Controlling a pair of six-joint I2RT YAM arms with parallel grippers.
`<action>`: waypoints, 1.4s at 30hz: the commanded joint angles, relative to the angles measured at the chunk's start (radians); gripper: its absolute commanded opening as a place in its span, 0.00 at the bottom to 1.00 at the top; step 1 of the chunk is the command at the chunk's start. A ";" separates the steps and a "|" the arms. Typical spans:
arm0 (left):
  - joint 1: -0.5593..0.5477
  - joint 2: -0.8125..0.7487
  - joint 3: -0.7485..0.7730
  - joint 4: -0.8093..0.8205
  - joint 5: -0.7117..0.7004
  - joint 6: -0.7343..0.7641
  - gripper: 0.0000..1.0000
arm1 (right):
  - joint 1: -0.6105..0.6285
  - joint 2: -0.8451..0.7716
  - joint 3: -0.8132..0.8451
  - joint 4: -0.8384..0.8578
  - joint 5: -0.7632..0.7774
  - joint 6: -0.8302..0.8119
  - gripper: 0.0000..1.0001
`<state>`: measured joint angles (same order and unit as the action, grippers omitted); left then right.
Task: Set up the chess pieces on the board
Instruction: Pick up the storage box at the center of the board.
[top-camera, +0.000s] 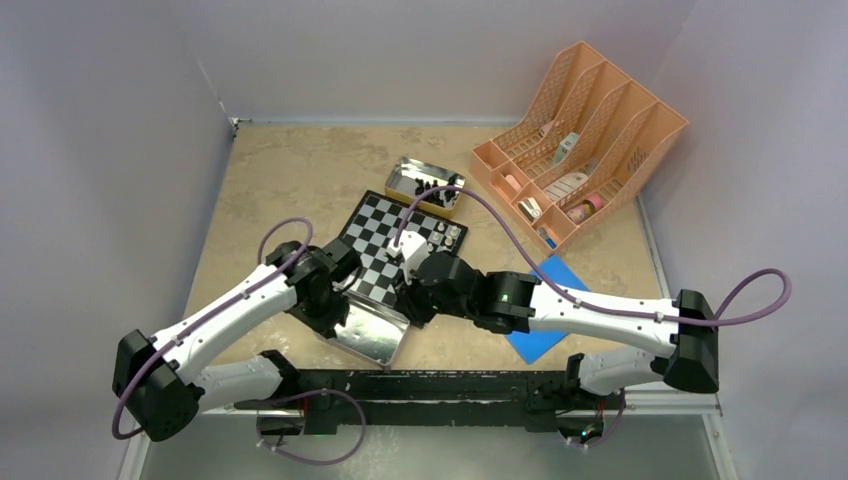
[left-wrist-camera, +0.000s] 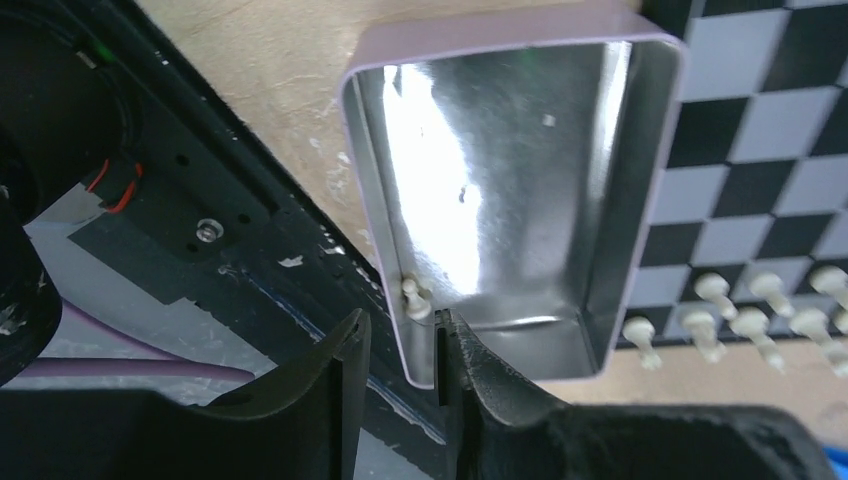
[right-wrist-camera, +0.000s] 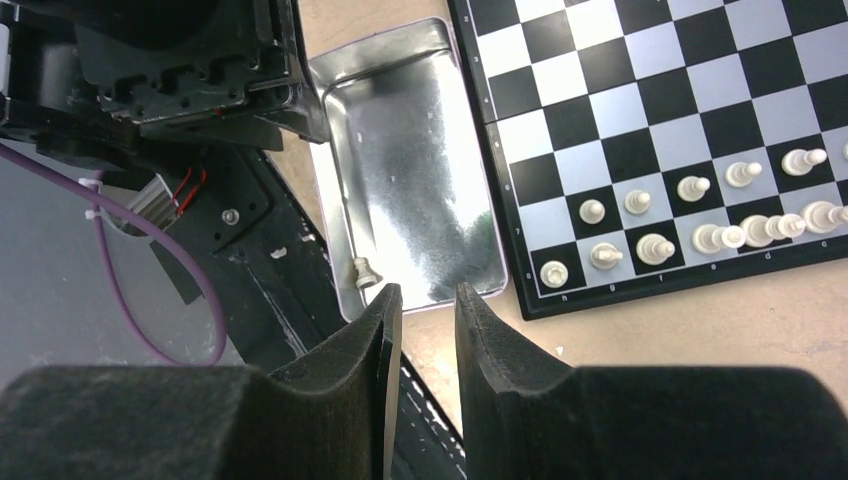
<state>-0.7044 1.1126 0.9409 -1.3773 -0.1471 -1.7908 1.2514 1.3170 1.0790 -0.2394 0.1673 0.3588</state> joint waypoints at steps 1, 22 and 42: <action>0.004 0.025 -0.072 0.036 0.056 -0.077 0.29 | -0.003 -0.048 -0.027 0.042 0.038 0.005 0.29; 0.009 0.105 -0.155 0.058 0.091 -0.083 0.33 | -0.015 -0.119 -0.090 0.035 0.074 0.047 0.29; 0.009 0.051 -0.201 0.087 0.045 -0.030 0.05 | -0.018 -0.143 -0.115 0.036 0.081 0.079 0.29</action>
<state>-0.7006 1.1992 0.7322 -1.2533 -0.0746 -1.8404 1.2366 1.2049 0.9695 -0.2325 0.2195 0.4164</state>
